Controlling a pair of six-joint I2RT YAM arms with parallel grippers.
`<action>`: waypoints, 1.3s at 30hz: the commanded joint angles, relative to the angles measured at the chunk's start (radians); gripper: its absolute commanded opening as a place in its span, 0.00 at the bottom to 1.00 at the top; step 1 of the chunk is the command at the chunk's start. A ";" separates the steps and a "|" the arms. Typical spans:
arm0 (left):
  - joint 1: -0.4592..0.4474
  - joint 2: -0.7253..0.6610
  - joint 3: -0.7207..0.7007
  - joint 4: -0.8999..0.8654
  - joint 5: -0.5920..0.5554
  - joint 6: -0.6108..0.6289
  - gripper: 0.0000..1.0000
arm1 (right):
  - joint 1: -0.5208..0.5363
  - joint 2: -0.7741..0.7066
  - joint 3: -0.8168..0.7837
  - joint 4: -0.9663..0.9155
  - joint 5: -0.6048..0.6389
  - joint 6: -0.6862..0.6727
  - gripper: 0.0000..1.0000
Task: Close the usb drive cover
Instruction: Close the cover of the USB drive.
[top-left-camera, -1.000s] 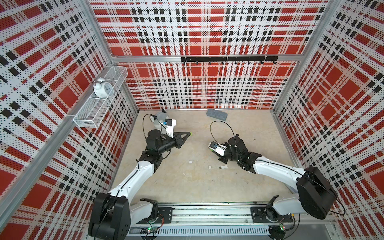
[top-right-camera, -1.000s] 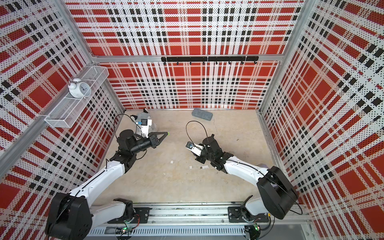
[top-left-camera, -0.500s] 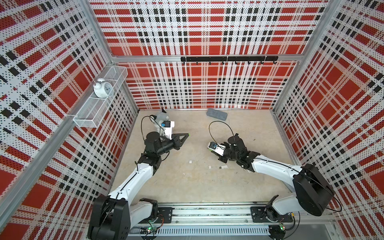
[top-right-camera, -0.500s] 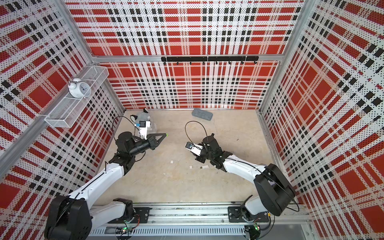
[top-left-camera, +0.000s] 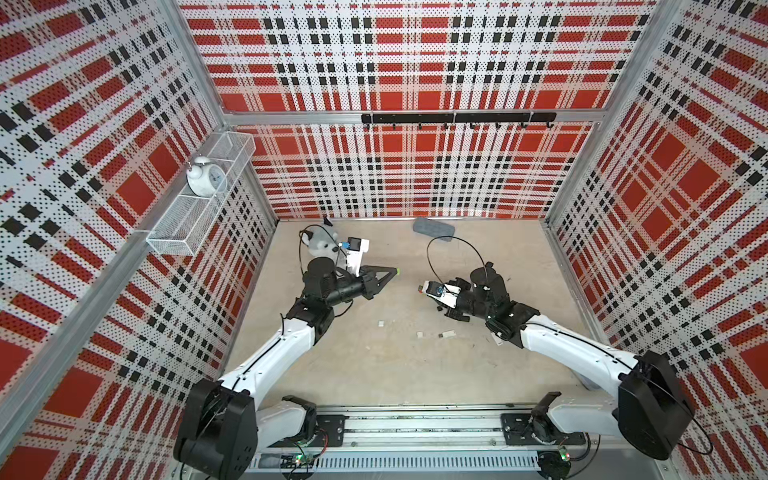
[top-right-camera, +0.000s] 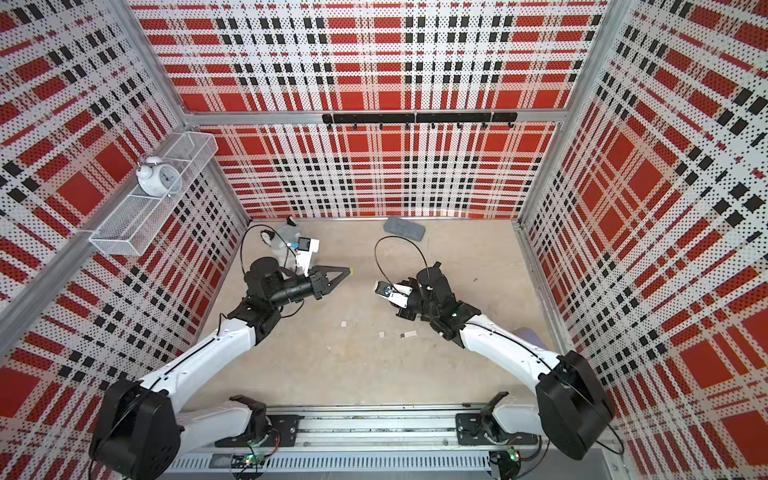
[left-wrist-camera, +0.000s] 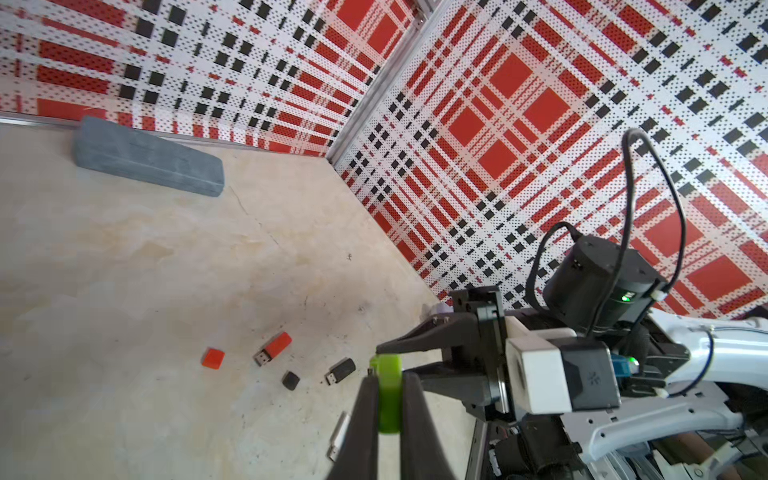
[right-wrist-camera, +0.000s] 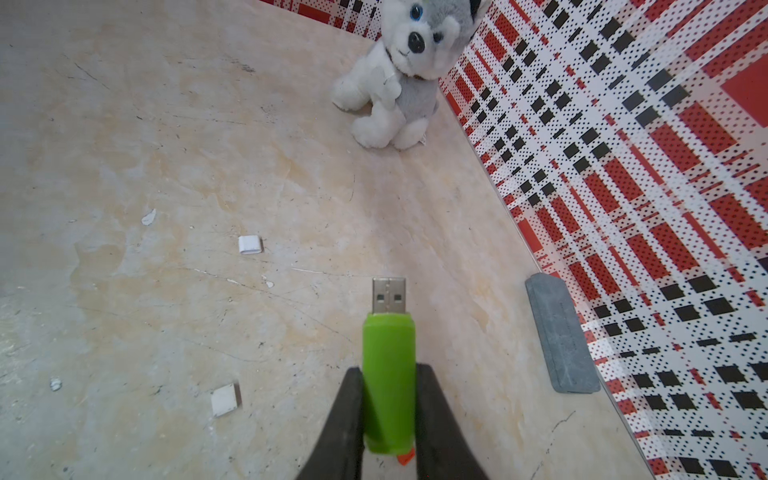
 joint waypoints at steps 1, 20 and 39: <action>-0.030 0.016 0.053 -0.078 0.004 0.031 0.00 | -0.002 -0.037 0.019 -0.025 0.016 -0.036 0.16; -0.078 0.098 0.140 -0.167 0.054 0.077 0.00 | 0.037 -0.067 0.079 0.007 0.055 -0.071 0.16; -0.095 0.110 0.142 -0.166 0.039 0.075 0.00 | 0.066 -0.060 0.084 0.036 0.075 -0.071 0.16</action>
